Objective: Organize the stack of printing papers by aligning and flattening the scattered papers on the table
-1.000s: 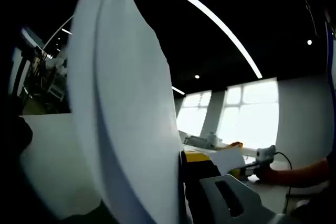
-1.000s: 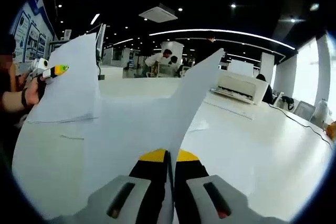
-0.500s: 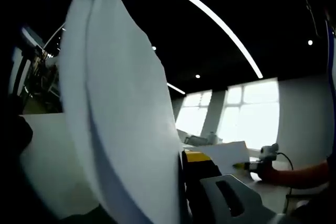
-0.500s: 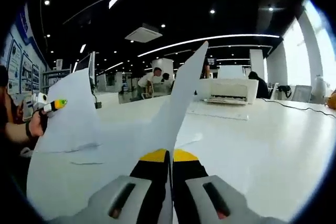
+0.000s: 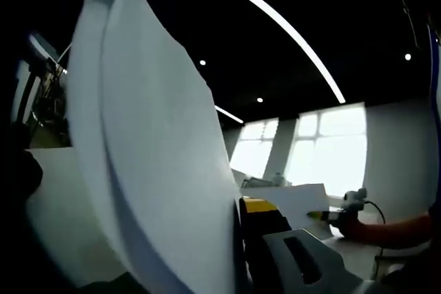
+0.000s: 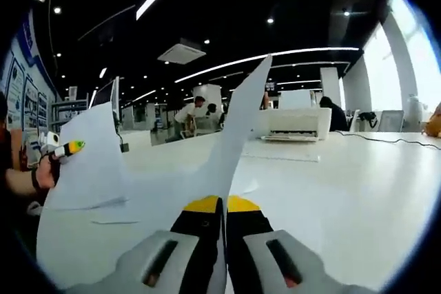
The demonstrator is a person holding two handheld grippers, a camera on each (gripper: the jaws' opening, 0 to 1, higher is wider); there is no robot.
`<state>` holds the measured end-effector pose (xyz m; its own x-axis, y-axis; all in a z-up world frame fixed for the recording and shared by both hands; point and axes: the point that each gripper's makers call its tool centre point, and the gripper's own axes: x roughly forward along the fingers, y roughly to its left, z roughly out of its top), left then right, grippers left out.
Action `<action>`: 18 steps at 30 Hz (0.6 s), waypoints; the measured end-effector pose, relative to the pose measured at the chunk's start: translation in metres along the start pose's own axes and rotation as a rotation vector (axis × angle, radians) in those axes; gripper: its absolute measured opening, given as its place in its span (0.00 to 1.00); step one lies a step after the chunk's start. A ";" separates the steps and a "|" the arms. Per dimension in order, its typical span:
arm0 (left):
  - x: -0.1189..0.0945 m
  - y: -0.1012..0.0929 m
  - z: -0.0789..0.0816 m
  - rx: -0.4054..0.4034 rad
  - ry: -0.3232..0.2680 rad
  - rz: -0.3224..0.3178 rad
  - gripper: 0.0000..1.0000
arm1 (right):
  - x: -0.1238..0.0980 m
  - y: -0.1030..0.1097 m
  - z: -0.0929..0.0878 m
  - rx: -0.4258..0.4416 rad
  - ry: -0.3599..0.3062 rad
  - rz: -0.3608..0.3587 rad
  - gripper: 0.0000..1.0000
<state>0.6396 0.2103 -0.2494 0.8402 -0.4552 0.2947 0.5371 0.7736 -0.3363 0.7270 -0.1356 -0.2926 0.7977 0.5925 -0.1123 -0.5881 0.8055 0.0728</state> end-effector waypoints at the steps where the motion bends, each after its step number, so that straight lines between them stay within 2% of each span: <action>1: 0.000 0.000 0.000 0.000 0.001 -0.001 0.08 | 0.000 0.000 0.001 -0.002 -0.003 -0.003 0.00; 18: 0.000 0.000 0.000 -0.002 0.000 -0.001 0.09 | -0.008 -0.003 0.013 -0.012 -0.065 -0.048 0.00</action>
<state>0.6390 0.2103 -0.2491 0.8397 -0.4558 0.2952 0.5379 0.7725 -0.3374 0.7245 -0.1427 -0.2793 0.8318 0.5527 -0.0511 -0.5500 0.8332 0.0572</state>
